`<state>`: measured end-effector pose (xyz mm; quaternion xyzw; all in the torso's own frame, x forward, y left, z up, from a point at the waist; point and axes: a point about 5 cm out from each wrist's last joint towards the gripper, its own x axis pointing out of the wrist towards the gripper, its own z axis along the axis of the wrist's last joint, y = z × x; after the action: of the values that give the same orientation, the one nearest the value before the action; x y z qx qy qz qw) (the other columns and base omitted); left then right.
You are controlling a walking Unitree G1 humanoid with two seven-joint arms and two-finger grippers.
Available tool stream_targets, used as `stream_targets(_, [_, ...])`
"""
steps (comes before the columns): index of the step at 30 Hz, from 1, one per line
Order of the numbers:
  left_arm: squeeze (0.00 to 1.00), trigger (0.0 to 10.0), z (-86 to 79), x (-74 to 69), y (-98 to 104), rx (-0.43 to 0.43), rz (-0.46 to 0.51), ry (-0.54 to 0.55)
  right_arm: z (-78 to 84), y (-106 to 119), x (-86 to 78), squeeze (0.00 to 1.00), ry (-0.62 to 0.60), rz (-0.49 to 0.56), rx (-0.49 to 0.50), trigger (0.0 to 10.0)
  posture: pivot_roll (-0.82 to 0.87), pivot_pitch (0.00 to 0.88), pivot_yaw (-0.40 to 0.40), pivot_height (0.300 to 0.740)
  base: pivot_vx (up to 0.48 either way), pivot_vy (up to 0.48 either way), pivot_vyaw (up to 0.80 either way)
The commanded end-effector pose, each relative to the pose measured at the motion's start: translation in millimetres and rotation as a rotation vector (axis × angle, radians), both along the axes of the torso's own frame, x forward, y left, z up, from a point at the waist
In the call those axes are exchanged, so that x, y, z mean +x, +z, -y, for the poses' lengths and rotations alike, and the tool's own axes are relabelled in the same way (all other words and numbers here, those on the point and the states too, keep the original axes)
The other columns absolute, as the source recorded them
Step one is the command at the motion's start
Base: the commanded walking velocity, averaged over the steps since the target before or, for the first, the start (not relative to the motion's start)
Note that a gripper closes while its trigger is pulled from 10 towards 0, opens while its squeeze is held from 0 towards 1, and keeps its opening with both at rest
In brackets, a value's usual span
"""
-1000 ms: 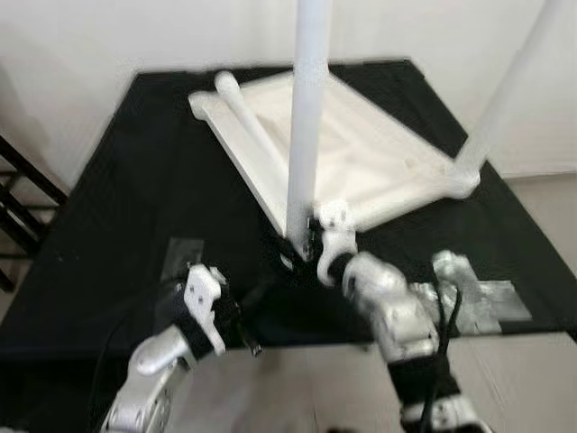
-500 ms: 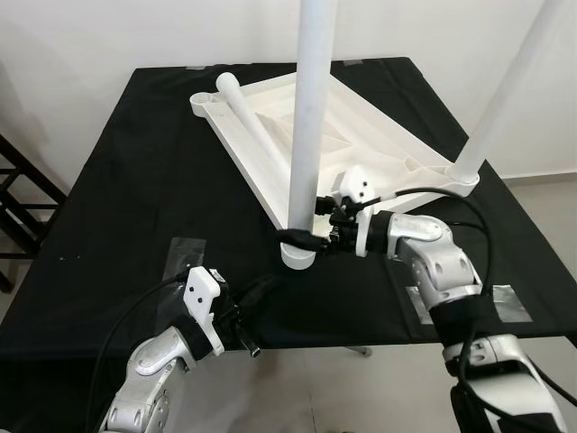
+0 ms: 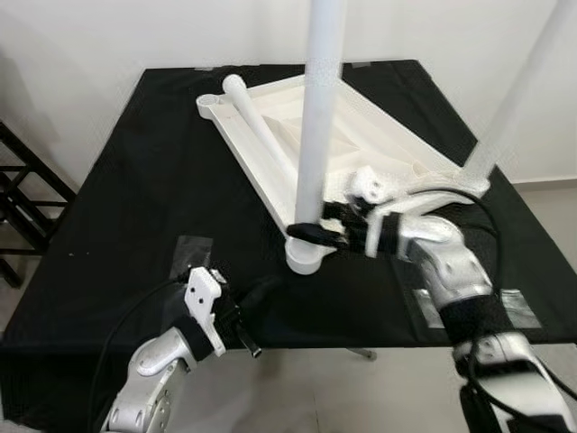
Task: Building children table
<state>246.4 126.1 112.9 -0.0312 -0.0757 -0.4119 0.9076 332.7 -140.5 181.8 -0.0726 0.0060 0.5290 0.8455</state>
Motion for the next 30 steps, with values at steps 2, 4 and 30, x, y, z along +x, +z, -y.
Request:
stream_targets(2, [0.00,10.0,-2.7,-2.1,-1.4,0.006,-0.006,-0.002,-5.6,-35.3,-6.6,0.00,-0.228,-0.099,-0.093,0.0,0.05,0.141,-0.002,0.740,0.000,0.000,0.00])
stream_targets(4, [0.00,10.0,-4.0,-2.1,-1.2,0.007,-0.006,0.001,0.9,-45.8,-0.2,0.00,-0.808,-0.100,-0.065,0.0,0.04,0.144,0.000,0.740,0.000,0.000,0.00])
stream_targets(30, [0.00,10.0,-1.8,-0.9,-1.8,0.005,-0.008,0.001,-55.1,-13.2,-7.0,0.96,-0.521,-0.046,0.074,10.0,0.04,0.134,-0.002,0.740,0.000,0.000,0.00])
